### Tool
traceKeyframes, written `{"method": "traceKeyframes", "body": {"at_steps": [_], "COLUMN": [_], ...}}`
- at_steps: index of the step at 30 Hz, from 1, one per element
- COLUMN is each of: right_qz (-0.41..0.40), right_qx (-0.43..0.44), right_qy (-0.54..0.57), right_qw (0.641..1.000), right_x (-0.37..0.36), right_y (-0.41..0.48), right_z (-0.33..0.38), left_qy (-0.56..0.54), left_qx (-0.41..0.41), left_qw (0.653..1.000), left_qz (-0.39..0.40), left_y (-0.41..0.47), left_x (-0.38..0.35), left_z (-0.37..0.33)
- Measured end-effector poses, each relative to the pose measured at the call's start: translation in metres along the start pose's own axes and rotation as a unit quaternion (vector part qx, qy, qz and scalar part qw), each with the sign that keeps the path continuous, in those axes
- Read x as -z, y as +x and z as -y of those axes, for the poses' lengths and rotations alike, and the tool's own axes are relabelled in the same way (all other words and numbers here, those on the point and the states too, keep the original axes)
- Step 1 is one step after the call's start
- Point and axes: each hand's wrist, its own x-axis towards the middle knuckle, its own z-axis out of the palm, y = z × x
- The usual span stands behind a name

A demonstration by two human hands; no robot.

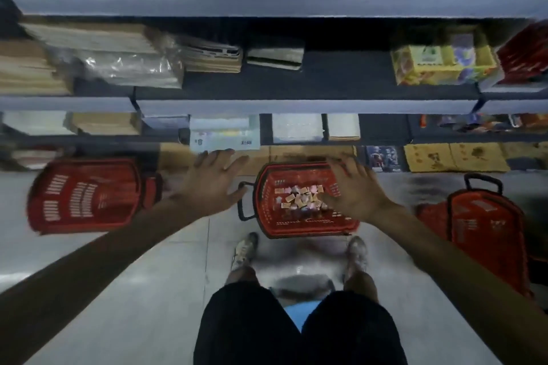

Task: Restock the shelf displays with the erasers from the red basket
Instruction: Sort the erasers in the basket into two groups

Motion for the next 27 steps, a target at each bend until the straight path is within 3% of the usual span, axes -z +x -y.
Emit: {"method": "traceKeyframes", "body": {"at_steps": [4,10,17,21,27], "right_qz": [-0.011,0.002,0.028,0.037,-0.012], "right_qx": [0.076,0.082,0.038,0.053,0.081], "right_qy": [0.014,0.027,0.066,0.044,0.037], "right_qw": [0.997,0.996,0.997,0.997,0.996], "right_x": [-0.029,-0.126,-0.291,-0.385,-0.482], "right_y": [0.034,0.081,0.13,0.171,0.198], "right_z": [-0.049,-0.115,-0.152,-0.175,-0.203], "left_qy": [-0.004,-0.053,-0.041,-0.031,0.003], "left_qx": [0.106,0.175,0.105,0.091,0.061], "left_qw": [0.994,0.983,0.991,0.995,0.997], "left_qz": [0.006,0.036,0.072,0.034,-0.043], "left_y": [0.008,0.039,0.111,0.156,0.19], "left_x": [-0.039,-0.135,-0.298,-0.394,-0.509], "left_z": [-0.042,-0.106,-0.134,-0.129,-0.107]}}
